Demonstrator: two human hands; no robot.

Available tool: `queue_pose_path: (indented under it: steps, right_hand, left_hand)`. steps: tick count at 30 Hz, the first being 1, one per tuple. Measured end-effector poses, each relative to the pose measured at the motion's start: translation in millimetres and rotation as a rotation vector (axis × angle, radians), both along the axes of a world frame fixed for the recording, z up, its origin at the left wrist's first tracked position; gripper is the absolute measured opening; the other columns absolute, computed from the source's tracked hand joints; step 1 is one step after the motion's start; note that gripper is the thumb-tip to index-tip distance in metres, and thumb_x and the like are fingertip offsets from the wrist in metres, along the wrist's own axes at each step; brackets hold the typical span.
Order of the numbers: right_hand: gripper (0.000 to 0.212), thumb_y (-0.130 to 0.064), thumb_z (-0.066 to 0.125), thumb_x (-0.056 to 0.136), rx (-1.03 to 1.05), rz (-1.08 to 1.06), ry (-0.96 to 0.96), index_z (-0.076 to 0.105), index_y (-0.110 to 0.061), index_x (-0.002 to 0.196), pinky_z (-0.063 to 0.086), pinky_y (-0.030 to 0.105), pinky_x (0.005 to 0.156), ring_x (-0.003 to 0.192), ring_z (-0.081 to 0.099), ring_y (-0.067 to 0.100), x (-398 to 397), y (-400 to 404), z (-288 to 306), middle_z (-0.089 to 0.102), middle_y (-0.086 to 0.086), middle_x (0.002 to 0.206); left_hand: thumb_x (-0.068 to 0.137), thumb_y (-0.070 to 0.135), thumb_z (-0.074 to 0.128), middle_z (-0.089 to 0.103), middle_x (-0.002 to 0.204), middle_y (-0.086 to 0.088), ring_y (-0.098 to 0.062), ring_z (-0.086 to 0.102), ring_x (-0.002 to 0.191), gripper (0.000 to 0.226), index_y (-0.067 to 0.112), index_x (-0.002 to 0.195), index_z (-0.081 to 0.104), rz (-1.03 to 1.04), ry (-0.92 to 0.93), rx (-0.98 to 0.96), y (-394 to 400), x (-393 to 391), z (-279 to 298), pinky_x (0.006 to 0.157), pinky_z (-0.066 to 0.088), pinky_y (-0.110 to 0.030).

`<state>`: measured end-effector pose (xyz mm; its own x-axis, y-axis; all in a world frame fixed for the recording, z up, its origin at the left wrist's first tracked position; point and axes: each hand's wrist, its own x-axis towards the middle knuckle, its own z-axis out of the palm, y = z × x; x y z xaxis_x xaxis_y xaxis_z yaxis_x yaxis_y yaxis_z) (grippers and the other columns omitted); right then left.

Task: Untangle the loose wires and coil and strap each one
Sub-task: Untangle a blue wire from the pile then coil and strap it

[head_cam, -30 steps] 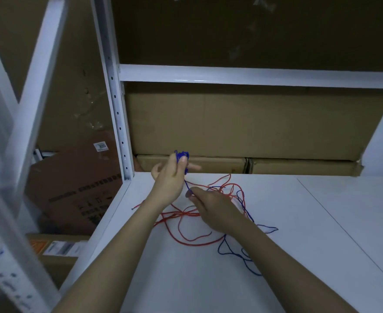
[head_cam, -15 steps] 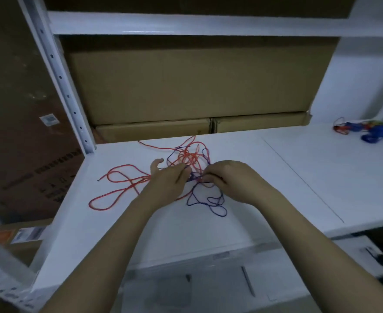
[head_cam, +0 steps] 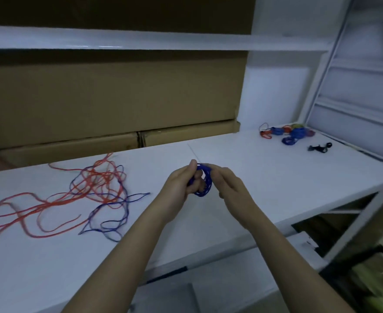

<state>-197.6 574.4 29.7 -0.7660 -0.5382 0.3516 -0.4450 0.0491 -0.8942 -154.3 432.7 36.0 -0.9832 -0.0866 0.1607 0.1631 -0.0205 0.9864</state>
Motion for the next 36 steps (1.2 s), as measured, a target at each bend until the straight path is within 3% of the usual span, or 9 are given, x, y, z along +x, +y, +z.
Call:
queue_pose_path:
  steps: [3,6,9,13,19,23,27,31,36]
  right_hand:
    - [0.024,-0.037,0.039,0.099,-0.014,-0.078,0.011,0.06,-0.026,0.107,0.042,0.01,0.08,0.092,0.057,0.0,-26,44,-9,0.062,-0.005,0.101]
    - [0.026,-0.027,0.034,0.103,0.035,-0.182,0.027,0.055,-0.012,0.103,0.043,0.015,0.073,0.081,0.056,0.006,-53,83,-24,0.06,0.003,0.094]
    - [0.026,-0.024,0.031,0.104,0.092,-0.297,0.055,0.052,-0.01,0.096,0.042,0.02,0.066,0.071,0.051,0.008,-84,116,-31,0.057,0.005,0.086]
    - [0.026,-0.018,0.032,0.104,0.152,-0.403,0.114,0.043,-0.02,0.08,0.035,0.016,0.056,0.058,0.04,0.002,-131,157,-28,0.045,-0.004,0.071]
    - [0.025,-0.018,0.032,0.104,0.382,-0.398,0.176,0.045,-0.007,0.086,0.033,0.027,0.055,0.057,0.041,0.014,-212,222,-16,0.052,0.006,0.071]
    - [0.025,-0.015,0.032,0.103,0.508,-0.349,0.21,0.042,-0.015,0.08,0.032,0.022,0.052,0.055,0.041,0.011,-272,254,-1,0.048,0.002,0.067]
    - [0.028,-0.011,0.031,0.104,0.272,-0.387,0.127,0.043,-0.015,0.078,0.034,0.016,0.051,0.053,0.042,0.003,-323,277,-1,0.047,-0.001,0.066]
    - [0.03,-0.018,0.026,0.106,-0.099,-0.439,-0.125,0.044,-0.011,0.083,0.038,0.02,0.046,0.046,0.044,0.007,-361,296,-22,0.048,0.003,0.061]
    - [0.029,-0.021,0.029,0.105,-0.154,-0.509,-0.231,0.048,-0.013,0.084,0.041,0.024,0.056,0.061,0.049,0.007,-409,315,-41,0.052,0.002,0.072]
  left_hand:
    - [0.104,0.038,0.03,0.031,0.052,0.001,-0.015,0.041,0.064,0.055,0.025,0.052,0.042,-0.034,-0.009,0.045,55,-33,-4,0.081,0.04,-0.026]
    - [0.103,0.039,0.034,0.038,0.046,0.006,-0.014,0.045,0.062,0.052,0.019,0.057,0.045,0.023,-0.115,0.054,104,-68,-10,0.082,0.04,-0.027]
    - [0.103,0.04,0.033,0.05,0.057,0.008,-0.012,0.048,0.066,0.045,0.016,0.069,0.05,0.095,-0.187,-0.061,144,-106,-11,0.07,0.039,-0.022]
    - [0.103,0.043,0.025,0.056,0.084,0.005,-0.009,0.05,0.079,0.044,0.019,0.08,0.053,0.041,-0.173,-0.291,182,-156,-12,0.072,0.038,-0.018]
    - [0.103,0.043,0.027,0.061,0.08,0.004,0.005,0.055,0.062,0.035,0.021,0.088,0.051,-0.122,-0.059,-0.514,225,-236,-19,0.063,0.042,-0.022]
    - [0.101,0.045,0.031,0.071,0.081,0.002,-0.006,0.068,0.067,0.03,0.022,0.093,0.048,-0.224,-0.052,-0.555,249,-299,-16,0.059,0.046,-0.023]
    - [0.103,0.04,0.028,0.072,0.076,-0.004,-0.015,0.068,0.064,0.033,0.013,0.104,0.047,-0.195,0.036,-0.62,281,-358,-10,0.057,0.053,-0.027]
    - [0.104,0.034,0.027,0.062,0.072,0.0,-0.005,0.056,0.054,0.031,0.01,0.106,0.047,-0.067,0.071,-0.634,324,-407,-17,0.052,0.045,-0.018]
    - [0.105,0.028,0.028,0.052,0.072,0.004,-0.007,0.049,0.061,0.027,0.009,0.1,0.046,0.074,0.051,-0.582,361,-450,-38,0.05,0.036,-0.019]
